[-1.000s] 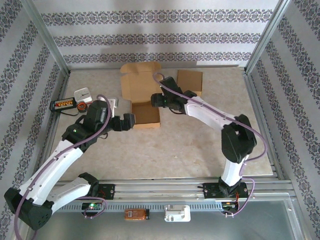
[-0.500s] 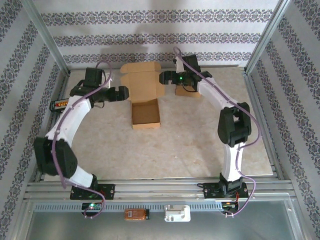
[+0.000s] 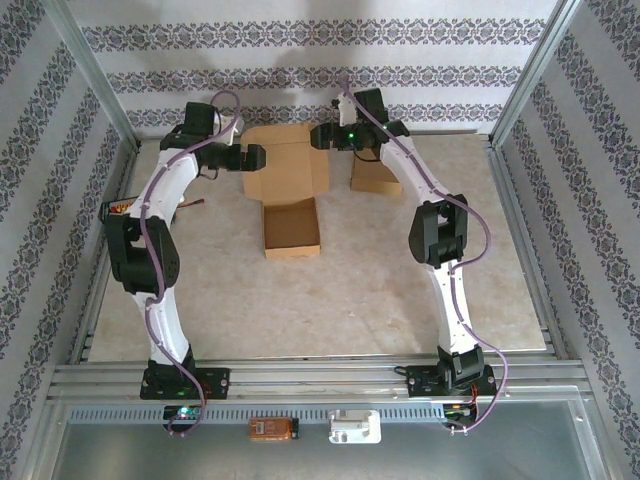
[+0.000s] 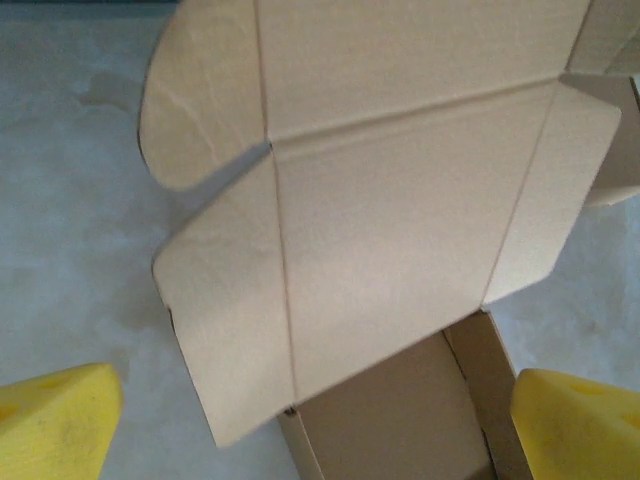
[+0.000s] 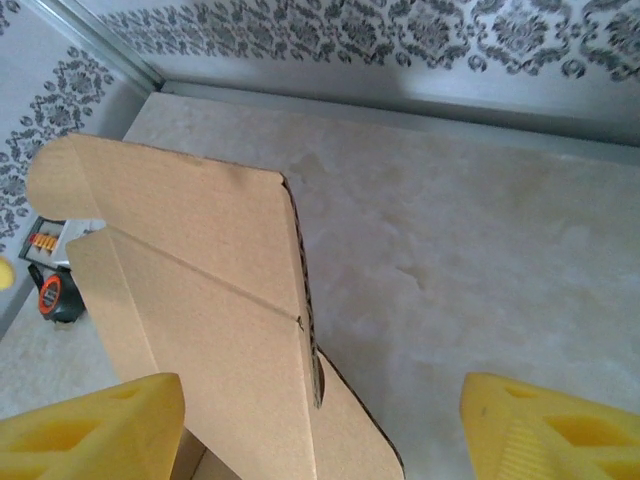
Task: Fold the paper box
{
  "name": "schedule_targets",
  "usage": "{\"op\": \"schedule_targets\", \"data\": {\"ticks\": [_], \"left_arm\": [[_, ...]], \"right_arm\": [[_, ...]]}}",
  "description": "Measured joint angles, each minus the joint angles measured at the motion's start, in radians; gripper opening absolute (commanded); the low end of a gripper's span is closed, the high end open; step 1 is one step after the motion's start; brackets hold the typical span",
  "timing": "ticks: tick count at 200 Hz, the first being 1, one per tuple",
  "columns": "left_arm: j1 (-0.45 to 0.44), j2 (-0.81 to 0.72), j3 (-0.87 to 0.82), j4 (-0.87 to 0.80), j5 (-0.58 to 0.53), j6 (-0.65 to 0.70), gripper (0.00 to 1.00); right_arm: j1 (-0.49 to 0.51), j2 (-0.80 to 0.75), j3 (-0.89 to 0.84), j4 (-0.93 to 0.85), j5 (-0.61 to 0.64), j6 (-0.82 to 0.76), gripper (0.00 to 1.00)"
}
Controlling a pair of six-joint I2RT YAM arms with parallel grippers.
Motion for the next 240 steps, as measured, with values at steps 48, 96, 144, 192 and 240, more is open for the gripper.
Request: {"op": "schedule_targets", "data": {"ticks": [48,96,144,192,240], "left_arm": [[0.004,0.117,0.137,-0.046,0.024,0.048,0.88],[0.004,0.194,0.233,-0.109,0.03,0.074,0.69],[0.004,0.213,0.288,-0.155,0.026,0.093,0.41],[0.005,0.244,0.343,-0.204,0.047,0.102,0.16],[0.003,0.243,0.344,-0.195,0.045,0.047,0.05]], "right_arm": [[0.0,0.051,0.016,-0.051,-0.031,-0.027,0.47],[0.0,0.053,0.019,-0.069,-0.034,-0.043,0.38],[0.007,0.053,0.019,-0.076,-0.018,-0.056,0.26],[0.029,0.053,0.019,-0.084,0.066,-0.056,0.13],[0.081,0.04,0.02,-0.087,0.225,0.041,0.09]]}}
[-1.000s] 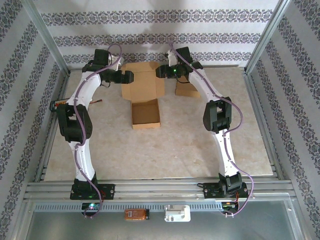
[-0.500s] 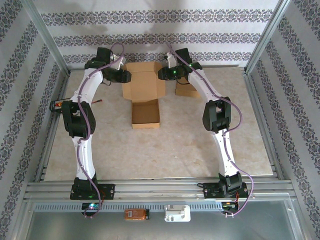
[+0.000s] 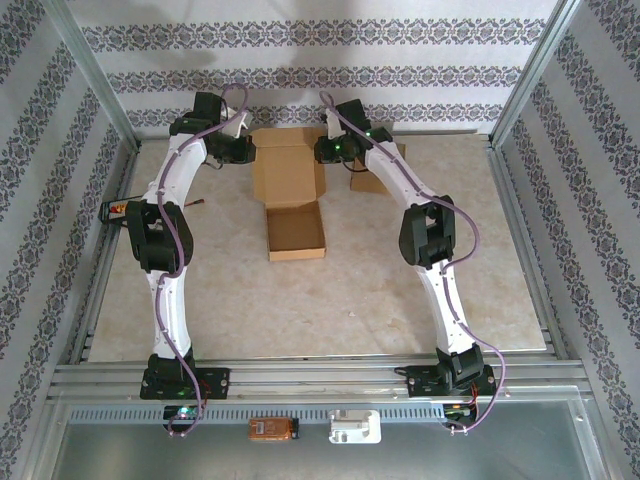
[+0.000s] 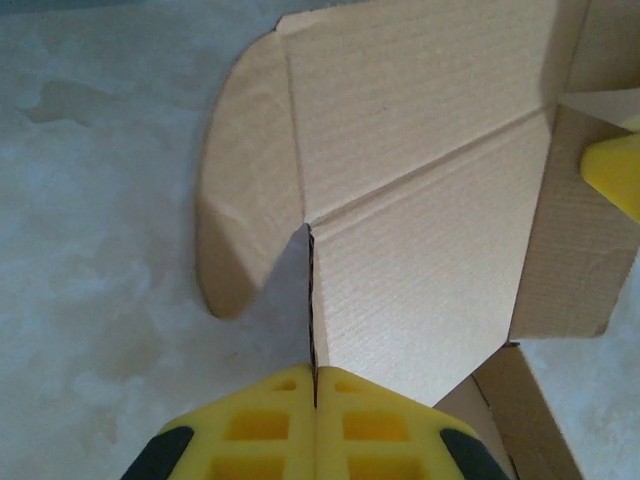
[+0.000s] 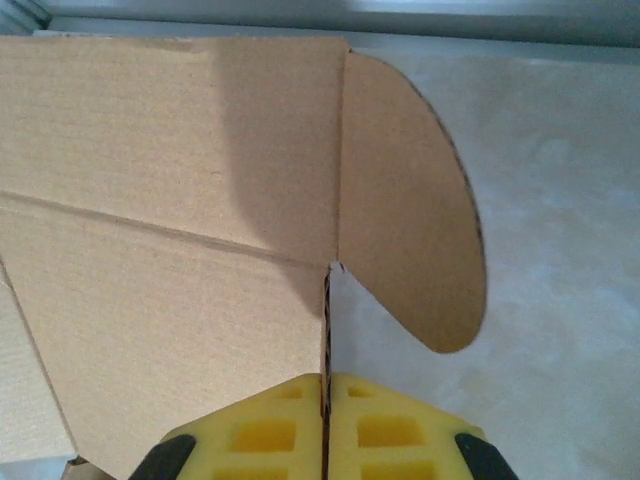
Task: Fold the paper box
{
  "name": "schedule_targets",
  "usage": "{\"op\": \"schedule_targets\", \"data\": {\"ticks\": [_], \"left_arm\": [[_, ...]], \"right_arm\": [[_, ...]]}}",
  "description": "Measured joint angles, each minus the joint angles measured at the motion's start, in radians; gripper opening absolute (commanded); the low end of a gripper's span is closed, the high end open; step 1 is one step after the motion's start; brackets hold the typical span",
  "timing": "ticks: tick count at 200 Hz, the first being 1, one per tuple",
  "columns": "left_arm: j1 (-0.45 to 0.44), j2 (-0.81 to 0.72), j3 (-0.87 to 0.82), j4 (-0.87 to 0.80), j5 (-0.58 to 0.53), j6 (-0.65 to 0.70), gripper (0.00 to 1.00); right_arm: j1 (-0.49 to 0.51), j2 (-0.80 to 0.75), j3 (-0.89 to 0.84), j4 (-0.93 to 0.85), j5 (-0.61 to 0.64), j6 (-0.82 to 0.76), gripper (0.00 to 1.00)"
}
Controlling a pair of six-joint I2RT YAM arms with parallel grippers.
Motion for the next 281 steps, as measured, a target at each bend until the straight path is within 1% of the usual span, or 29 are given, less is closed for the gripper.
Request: {"op": "schedule_targets", "data": {"ticks": [26,52,61,74,84,98,104,110,118,128,150,158,182,202,216,239,253,260,281], "left_arm": [[-0.008,-0.025,-0.063,0.084,-0.055,-0.031,0.05],[-0.021,-0.105,-0.224,0.239,-0.1,-0.047,0.04],[-0.025,-0.149,-0.304,0.312,-0.108,-0.053,0.04],[-0.027,-0.217,-0.43,0.433,-0.111,-0.053,0.0],[-0.028,-0.267,-0.526,0.531,-0.11,-0.048,0.0],[-0.032,-0.322,-0.64,0.657,-0.105,-0.026,0.0],[-0.033,-0.339,-0.679,0.708,-0.098,-0.012,0.0],[-0.034,-0.349,-0.707,0.749,-0.091,0.003,0.0],[-0.036,-0.356,-0.735,0.797,-0.079,0.025,0.0],[-0.037,-0.357,-0.755,0.848,-0.067,0.051,0.0],[-0.04,-0.357,-0.796,0.946,-0.035,0.108,0.0],[-0.041,-0.357,-0.808,0.975,-0.024,0.124,0.0],[-0.041,-0.357,-0.838,1.05,0.003,0.166,0.0],[-0.041,-0.357,-0.855,1.088,0.025,0.198,0.0],[-0.041,-0.357,-0.857,1.099,0.034,0.219,0.0],[-0.041,-0.358,-0.862,1.122,0.048,0.256,0.0],[-0.041,-0.359,-0.871,1.13,0.05,0.269,0.0],[-0.041,-0.359,-0.874,1.132,0.051,0.275,0.0],[-0.041,-0.36,-0.883,1.143,0.052,0.285,0.0]], "right_arm": [[0.035,-0.021,0.0,0.002,0.109,0.058,0.13],[0.074,-0.042,-0.001,0.01,0.208,0.081,0.16],[0.084,-0.057,-0.018,0.03,0.232,0.076,0.2],[0.098,-0.106,-0.097,0.08,0.26,0.049,0.29],[0.108,-0.157,-0.184,0.127,0.275,0.008,0.35],[0.124,-0.226,-0.299,0.19,0.291,-0.048,0.51],[0.129,-0.257,-0.349,0.215,0.296,-0.074,0.55],[0.132,-0.283,-0.386,0.232,0.299,-0.097,0.61],[0.135,-0.32,-0.435,0.253,0.296,-0.146,0.72],[0.138,-0.359,-0.472,0.264,0.286,-0.193,0.81],[0.137,-0.443,-0.528,0.271,0.269,-0.342,0.86],[0.137,-0.469,-0.534,0.271,0.27,-0.404,0.9],[0.137,-0.525,-0.533,0.283,0.275,-0.596,0.93],[0.144,-0.523,-0.484,0.28,0.318,-0.763,0.97],[0.144,-0.482,-0.392,0.248,0.338,-0.854,0.98],[0.142,-0.343,-0.11,0.113,0.321,-0.958,0.98],[0.141,-0.234,0.096,-0.003,0.29,-1.003,0.98],[0.141,-0.188,0.17,-0.042,0.271,-1.022,0.98],[0.137,-0.145,0.188,-0.126,0.22,-1.052,0.94]]}}
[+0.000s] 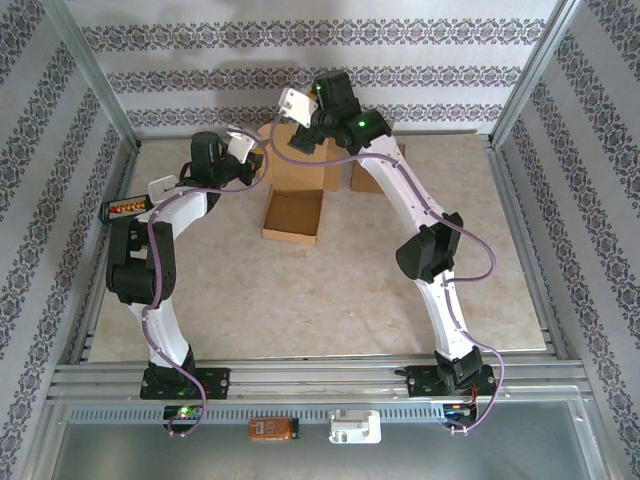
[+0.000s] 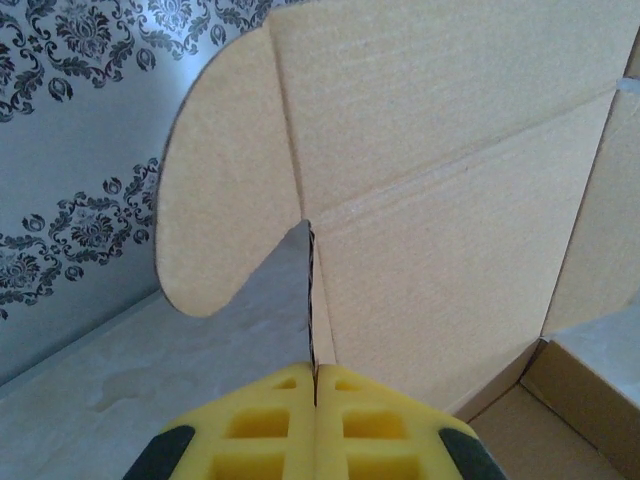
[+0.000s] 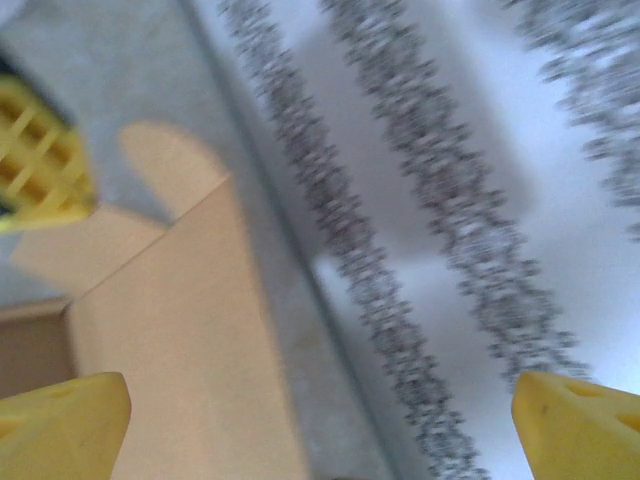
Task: Fold the paper box
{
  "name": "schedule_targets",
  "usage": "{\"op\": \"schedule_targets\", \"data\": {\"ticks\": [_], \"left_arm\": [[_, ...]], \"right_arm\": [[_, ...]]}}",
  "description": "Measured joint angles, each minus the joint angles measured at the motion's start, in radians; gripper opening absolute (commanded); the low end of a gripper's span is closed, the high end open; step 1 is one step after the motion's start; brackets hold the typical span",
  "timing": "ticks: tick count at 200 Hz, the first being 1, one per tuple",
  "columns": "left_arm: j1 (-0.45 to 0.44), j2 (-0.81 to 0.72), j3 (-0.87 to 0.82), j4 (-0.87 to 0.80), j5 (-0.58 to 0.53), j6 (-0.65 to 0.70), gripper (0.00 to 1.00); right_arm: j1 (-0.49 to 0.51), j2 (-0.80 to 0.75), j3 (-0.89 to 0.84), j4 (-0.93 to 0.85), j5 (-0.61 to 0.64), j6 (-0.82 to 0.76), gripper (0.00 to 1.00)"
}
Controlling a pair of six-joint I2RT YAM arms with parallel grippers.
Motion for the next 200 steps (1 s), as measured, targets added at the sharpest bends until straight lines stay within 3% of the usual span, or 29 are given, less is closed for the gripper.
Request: {"op": "schedule_targets", "data": {"ticks": [24,42,72,108,125,136,153,200], "left_arm": [[0.0,-0.003,-0.006,0.006,0.0,0.004,0.0],[0.0,-0.005,-0.008,0.008,0.0,0.004,0.0],[0.0,-0.008,-0.016,0.008,0.0,0.005,0.0],[0.0,-0.023,-0.025,0.008,0.0,0.009,0.0],[0.0,-0.035,-0.028,0.008,0.0,0.017,0.0],[0.0,-0.042,-0.028,0.008,0.0,0.023,0.0],[0.0,-0.047,-0.028,0.008,0.0,0.029,0.0],[0.0,-0.047,-0.029,0.008,0.0,0.034,0.0]], "right_arm": [[-0.002,0.039,-0.003,-0.079,-0.026,-0.018,0.82],[-0.002,0.062,-0.002,-0.089,-0.017,-0.034,0.64],[-0.004,0.068,-0.002,-0.094,-0.006,-0.029,0.45],[-0.004,0.067,-0.002,-0.087,0.021,-0.041,0.57],[-0.001,0.067,-0.004,-0.078,0.04,-0.06,0.73],[0.003,0.061,-0.02,-0.061,0.059,-0.087,0.75],[0.011,0.055,-0.04,-0.04,0.082,-0.129,0.68],[0.025,0.056,-0.04,0.006,0.119,-0.181,0.32]]}}
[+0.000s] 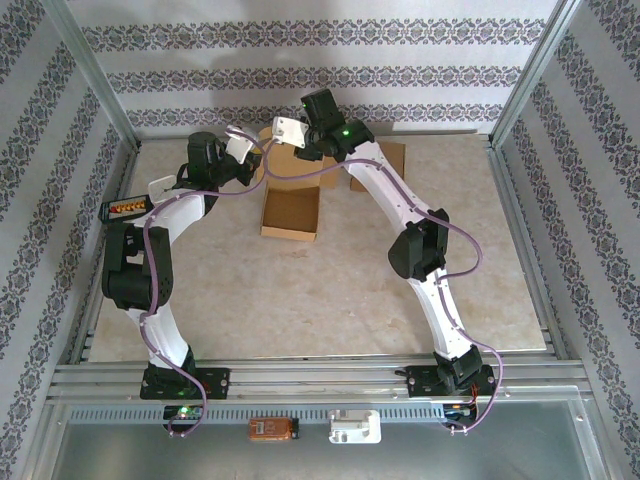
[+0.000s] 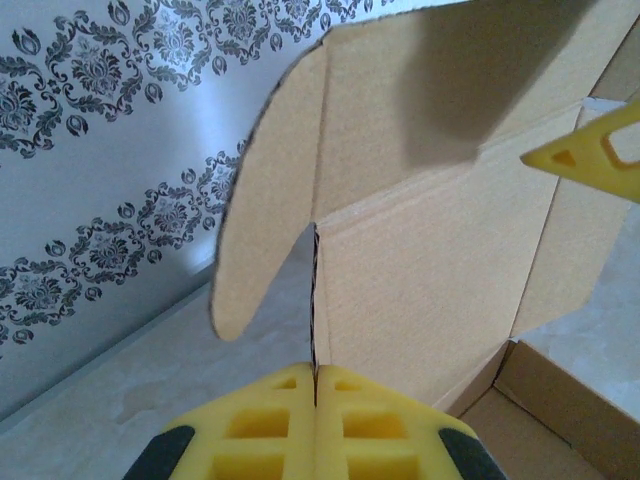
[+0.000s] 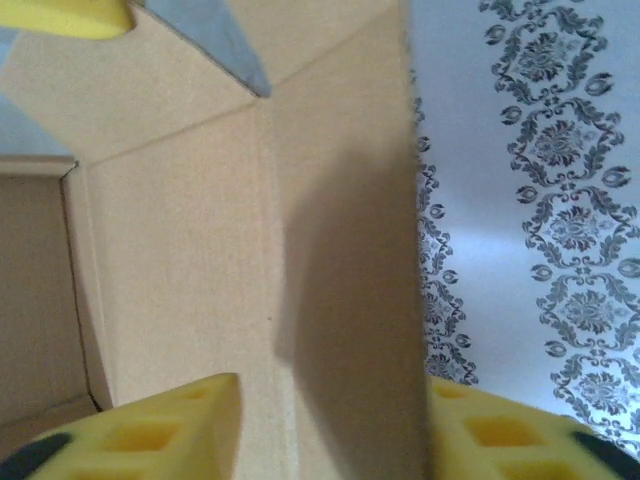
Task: Fold the paper box
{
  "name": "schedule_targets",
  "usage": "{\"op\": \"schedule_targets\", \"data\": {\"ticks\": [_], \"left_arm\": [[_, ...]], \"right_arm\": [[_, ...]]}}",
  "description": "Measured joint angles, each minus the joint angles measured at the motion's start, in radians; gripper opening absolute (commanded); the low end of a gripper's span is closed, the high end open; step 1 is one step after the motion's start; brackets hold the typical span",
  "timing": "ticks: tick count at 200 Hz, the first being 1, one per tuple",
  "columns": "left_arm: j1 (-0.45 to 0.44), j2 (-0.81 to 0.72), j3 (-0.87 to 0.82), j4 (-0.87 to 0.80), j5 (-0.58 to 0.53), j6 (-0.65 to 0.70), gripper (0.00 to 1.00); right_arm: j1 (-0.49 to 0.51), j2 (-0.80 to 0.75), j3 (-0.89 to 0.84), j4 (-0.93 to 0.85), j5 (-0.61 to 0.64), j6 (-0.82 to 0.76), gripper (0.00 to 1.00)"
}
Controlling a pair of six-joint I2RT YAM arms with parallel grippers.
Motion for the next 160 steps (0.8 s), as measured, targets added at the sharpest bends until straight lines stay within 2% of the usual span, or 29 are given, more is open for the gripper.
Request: {"op": "schedule_targets", "data": {"ticks": [17,37,48,68,86,121,160], "left_arm": [[0.0,0.0,-0.002,0.0,0.0,0.003,0.0],[0.0,0.0,-0.006,0.019,0.0,0.003,0.03],[0.0,-0.001,-0.007,0.026,-0.003,0.003,0.14],[0.0,-0.003,-0.01,0.036,-0.009,0.005,0.43],[0.0,-0.013,-0.031,0.036,-0.024,0.002,0.54],[0.0,-0.069,-0.103,0.021,-0.085,0.043,0.61],[0.001,-0.085,-0.082,-0.071,-0.149,0.154,0.64]], "right_arm": [[0.0,0.0,0.0,0.014,0.014,-0.011,0.16],[0.001,0.001,0.0,0.012,0.018,-0.017,0.09],[0.002,0.001,0.0,0.013,0.021,-0.027,0.07],[0.009,0.001,0.0,0.019,0.043,-0.042,0.06],[0.02,-0.001,-0.008,0.044,0.08,-0.064,0.06],[0.047,-0.053,-0.124,0.123,0.15,-0.138,0.07],[0.079,-0.08,-0.168,0.18,0.206,-0.208,0.07]]}}
